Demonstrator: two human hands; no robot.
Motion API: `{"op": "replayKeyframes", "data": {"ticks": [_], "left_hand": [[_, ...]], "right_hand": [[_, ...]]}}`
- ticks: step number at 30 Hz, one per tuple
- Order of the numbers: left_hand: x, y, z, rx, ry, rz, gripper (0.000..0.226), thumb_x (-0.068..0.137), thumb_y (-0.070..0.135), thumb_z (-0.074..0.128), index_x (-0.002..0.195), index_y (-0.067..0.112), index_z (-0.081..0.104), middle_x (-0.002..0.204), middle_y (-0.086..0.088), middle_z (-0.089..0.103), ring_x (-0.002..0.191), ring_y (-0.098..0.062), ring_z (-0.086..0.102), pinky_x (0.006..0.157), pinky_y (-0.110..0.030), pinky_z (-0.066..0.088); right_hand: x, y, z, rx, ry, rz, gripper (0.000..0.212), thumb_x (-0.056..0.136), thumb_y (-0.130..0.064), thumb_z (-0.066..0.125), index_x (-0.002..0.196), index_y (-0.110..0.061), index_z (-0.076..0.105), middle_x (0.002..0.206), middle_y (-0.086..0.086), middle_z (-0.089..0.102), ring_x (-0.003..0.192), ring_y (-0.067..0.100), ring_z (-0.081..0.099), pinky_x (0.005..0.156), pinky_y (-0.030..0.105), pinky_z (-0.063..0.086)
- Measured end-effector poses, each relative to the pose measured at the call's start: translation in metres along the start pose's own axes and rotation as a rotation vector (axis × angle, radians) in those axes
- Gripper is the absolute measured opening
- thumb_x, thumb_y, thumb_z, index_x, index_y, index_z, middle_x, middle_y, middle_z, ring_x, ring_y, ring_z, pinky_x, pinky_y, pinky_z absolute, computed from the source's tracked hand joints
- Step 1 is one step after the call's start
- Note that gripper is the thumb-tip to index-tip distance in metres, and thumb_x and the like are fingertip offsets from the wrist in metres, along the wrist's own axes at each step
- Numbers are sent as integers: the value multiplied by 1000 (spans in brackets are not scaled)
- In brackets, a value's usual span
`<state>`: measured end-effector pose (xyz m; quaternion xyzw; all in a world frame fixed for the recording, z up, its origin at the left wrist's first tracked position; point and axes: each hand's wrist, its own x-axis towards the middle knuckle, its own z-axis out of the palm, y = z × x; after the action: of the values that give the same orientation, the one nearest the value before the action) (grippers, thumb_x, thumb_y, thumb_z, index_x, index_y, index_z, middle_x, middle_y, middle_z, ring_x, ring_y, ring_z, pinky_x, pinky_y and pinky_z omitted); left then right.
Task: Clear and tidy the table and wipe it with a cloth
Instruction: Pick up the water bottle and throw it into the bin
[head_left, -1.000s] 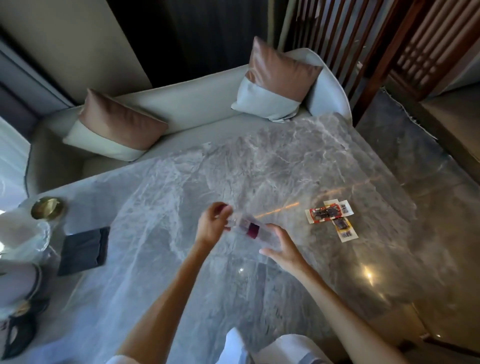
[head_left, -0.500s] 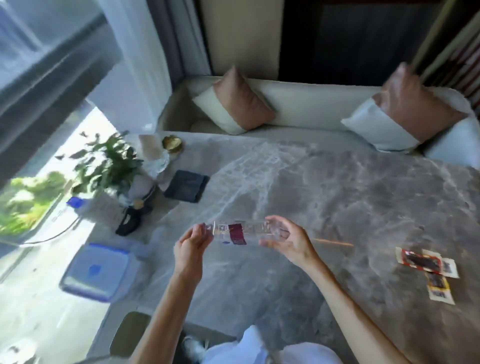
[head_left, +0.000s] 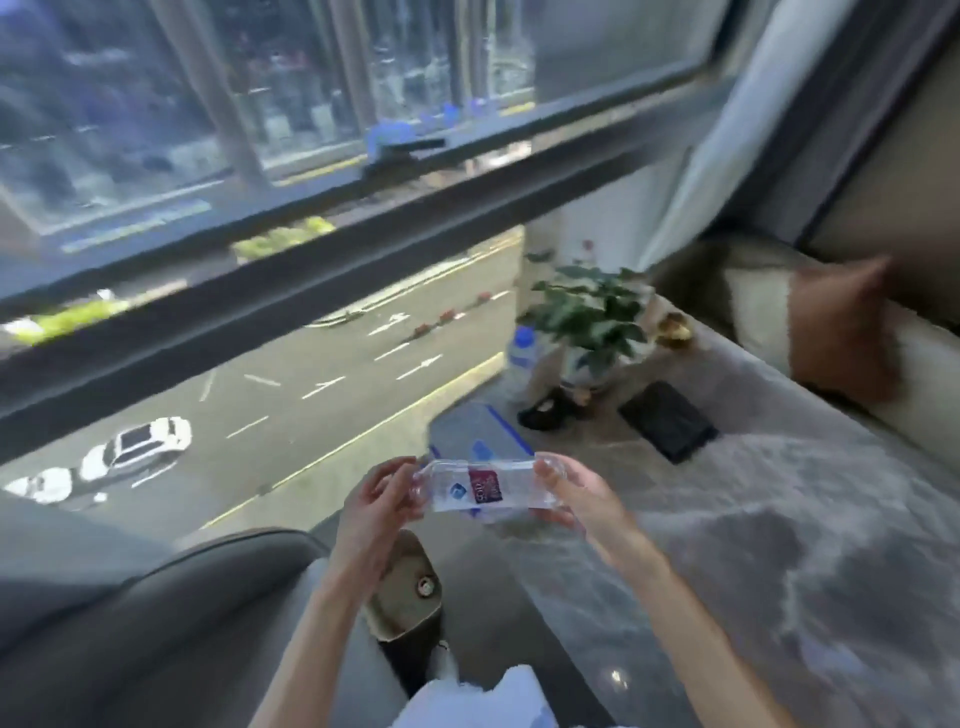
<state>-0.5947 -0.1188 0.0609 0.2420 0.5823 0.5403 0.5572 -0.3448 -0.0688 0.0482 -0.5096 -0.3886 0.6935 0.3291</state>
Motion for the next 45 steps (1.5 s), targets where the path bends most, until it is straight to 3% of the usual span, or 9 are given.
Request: {"op": "replayKeyframes", "data": {"ticks": [8,16,23,29,34,39,41,43,45], "left_hand": [[11,26,-151,-89,284,13,22,96,16,55,113,2,59,92,-13,63,71,-16,57,62,-23,54],[9,-30,-190,-299,509,-149,12,97,15,53,104,6,57,93,-9,63,72,-15,63,76,-36,55],[42,-129,-199,-256,606,-312,22,94,9,57,112,3,46,109,-18,50,90,-22,60,85,-52,58],[125,-269,-225,-336,675,-526,25,95,6,53,119,10,45,119,-14,48,96,-22,60,71,-38,59],[215,-378,-245,-266,582,-584,37,94,9,56,125,26,44,101,3,54,85,-11,60,69,-30,57],[286,-463,-266,-74,418,-646,46,93,16,58,135,17,41,113,-4,53,101,-18,58,88,-40,55],[308,-489,-280,5,367,-671,38,89,16,60,124,6,48,104,-16,54,98,-22,56,97,-51,51],[323,-509,-292,70,357,-697,9,83,16,62,88,13,54,85,-11,51,90,-23,57,94,-54,51],[336,-521,-302,143,374,-731,22,83,15,60,71,22,43,80,-7,49,84,-23,57,85,-50,54]], "right_hand": [[89,19,149,-15,-316,350,57,58,-46,88,100,-9,77,110,11,74,103,25,70,77,30,59],[118,39,199,-91,-367,510,46,81,-37,70,114,-5,67,120,15,69,102,22,70,85,33,59],[173,128,203,-70,-202,649,47,91,-39,60,122,-4,60,108,12,72,93,24,72,72,31,60],[234,264,177,55,41,765,34,91,-28,63,118,-10,59,104,12,69,94,23,68,71,32,59],[286,378,135,90,170,829,29,93,-24,60,117,-7,61,107,12,68,97,22,66,84,34,52],[323,465,120,205,345,900,25,91,-20,63,106,-1,61,104,16,66,98,27,67,85,38,53],[339,492,124,227,393,942,20,93,-21,61,100,-3,60,109,18,62,105,29,64,90,39,52],[354,513,130,220,435,979,16,94,-20,59,98,-5,59,109,17,61,108,31,62,98,42,51],[367,532,137,202,447,989,15,94,-20,59,98,-6,60,101,14,62,101,28,63,98,43,51]]}}
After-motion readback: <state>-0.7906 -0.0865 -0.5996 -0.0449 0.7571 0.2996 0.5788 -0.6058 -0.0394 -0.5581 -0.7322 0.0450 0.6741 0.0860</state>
